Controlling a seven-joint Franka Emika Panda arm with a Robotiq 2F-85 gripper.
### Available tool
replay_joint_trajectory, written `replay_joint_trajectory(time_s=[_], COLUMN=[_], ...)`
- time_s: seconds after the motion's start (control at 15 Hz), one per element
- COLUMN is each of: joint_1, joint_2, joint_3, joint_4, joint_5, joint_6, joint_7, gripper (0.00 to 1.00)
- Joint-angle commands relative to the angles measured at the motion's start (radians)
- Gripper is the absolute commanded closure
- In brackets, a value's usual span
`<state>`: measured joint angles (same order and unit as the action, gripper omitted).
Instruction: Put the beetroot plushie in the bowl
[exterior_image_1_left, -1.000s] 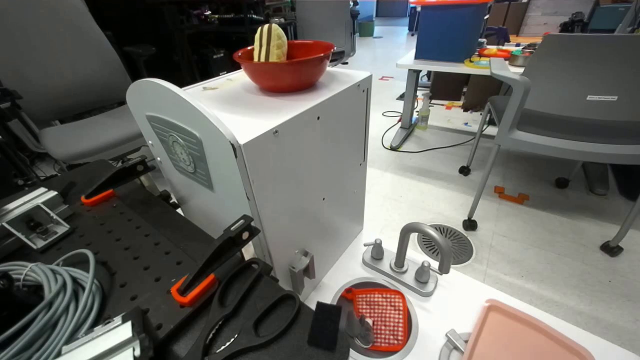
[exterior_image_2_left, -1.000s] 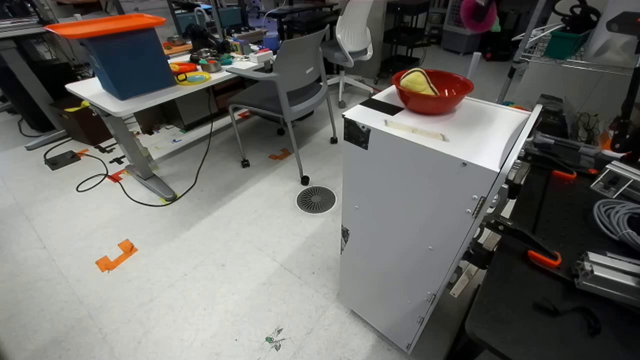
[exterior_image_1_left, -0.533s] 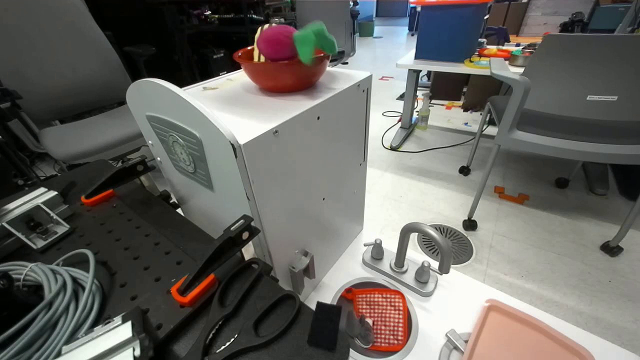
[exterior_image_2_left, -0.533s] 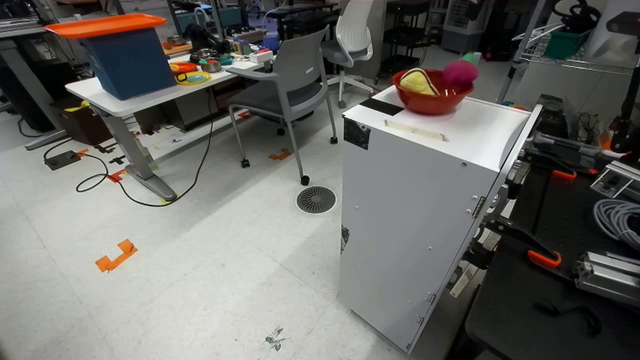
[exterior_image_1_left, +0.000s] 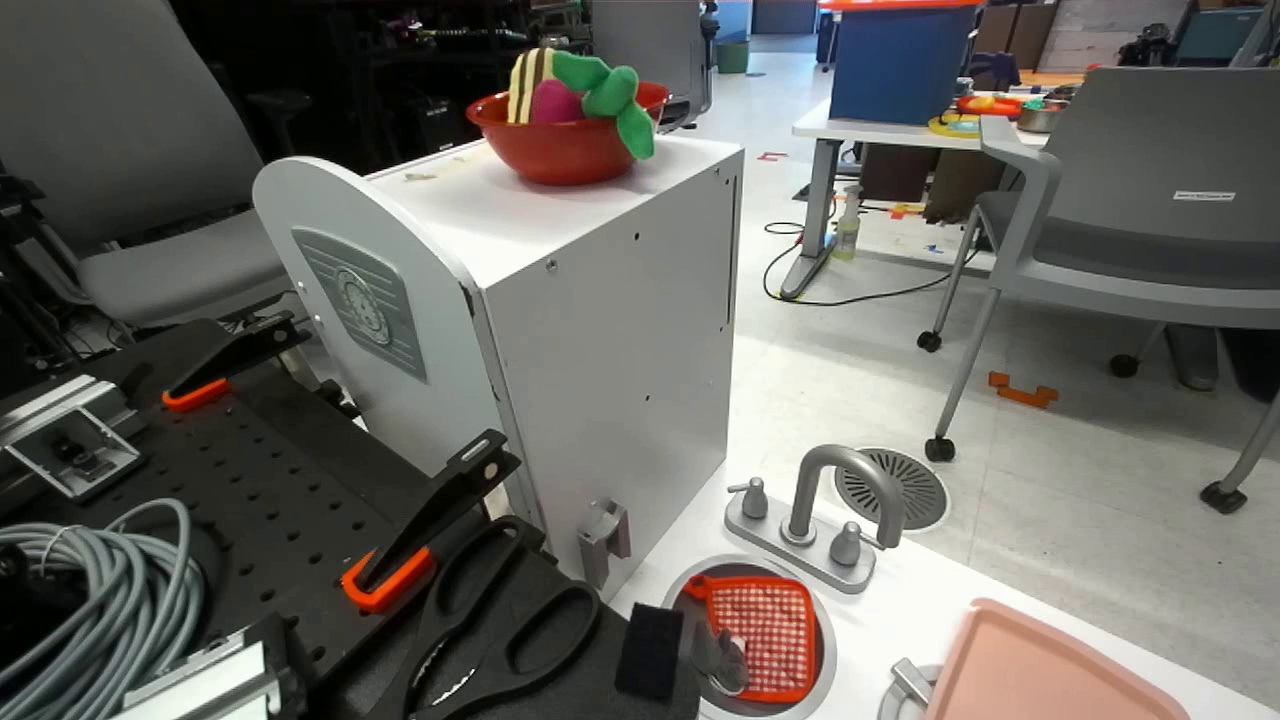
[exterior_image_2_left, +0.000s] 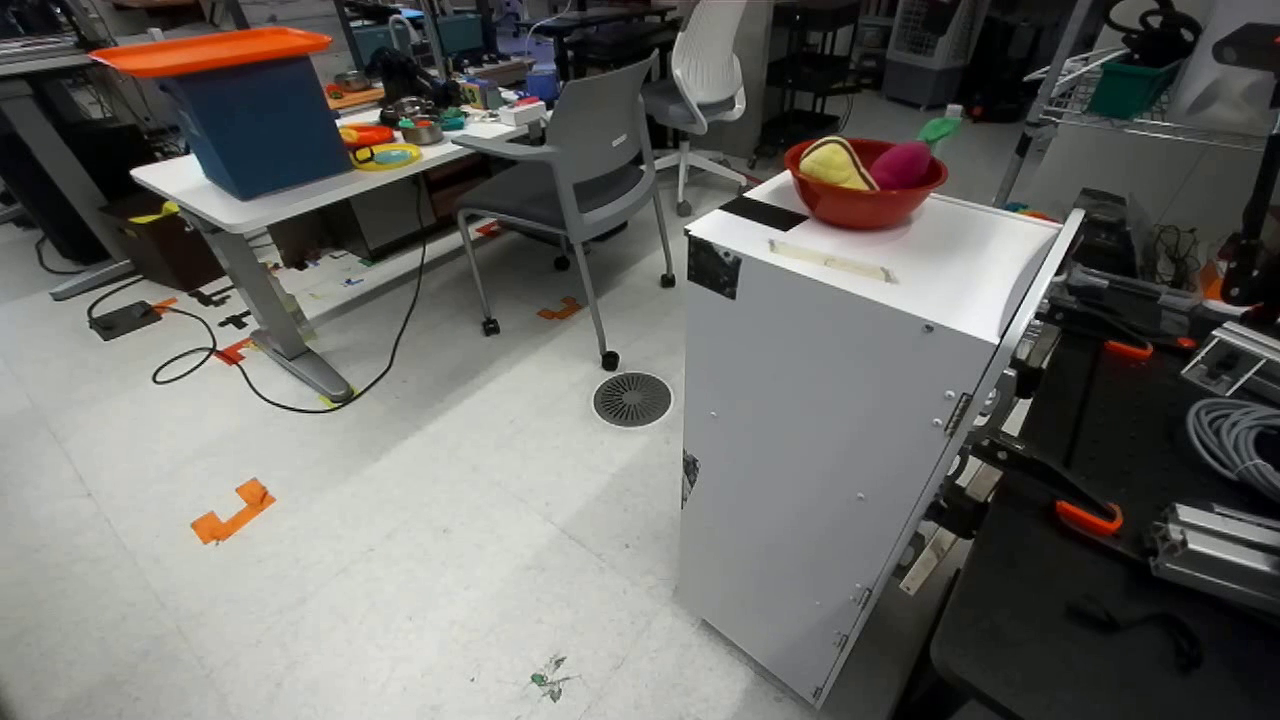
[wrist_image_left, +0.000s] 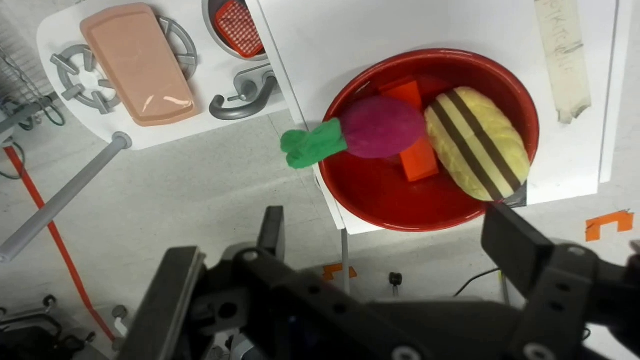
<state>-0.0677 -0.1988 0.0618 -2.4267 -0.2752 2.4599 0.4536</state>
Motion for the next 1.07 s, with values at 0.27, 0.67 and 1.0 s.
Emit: replay_joint_trajectory(time_s=[0.27,0.67,1.0], joint_1=[0.047,0.068,0.086], joint_2=[-0.118,-0.222,-0.239], joint_3=[0.037,0.078,0.061], joint_4=[-0.094,-0.143,-0.144], joint_5=[0.028,0.125,0.243], joint_6=[0.028,-0.108,-0.233], joint_7=[-0.036,-0.004,-0.058], gripper=[0.00,0.00,0.00])
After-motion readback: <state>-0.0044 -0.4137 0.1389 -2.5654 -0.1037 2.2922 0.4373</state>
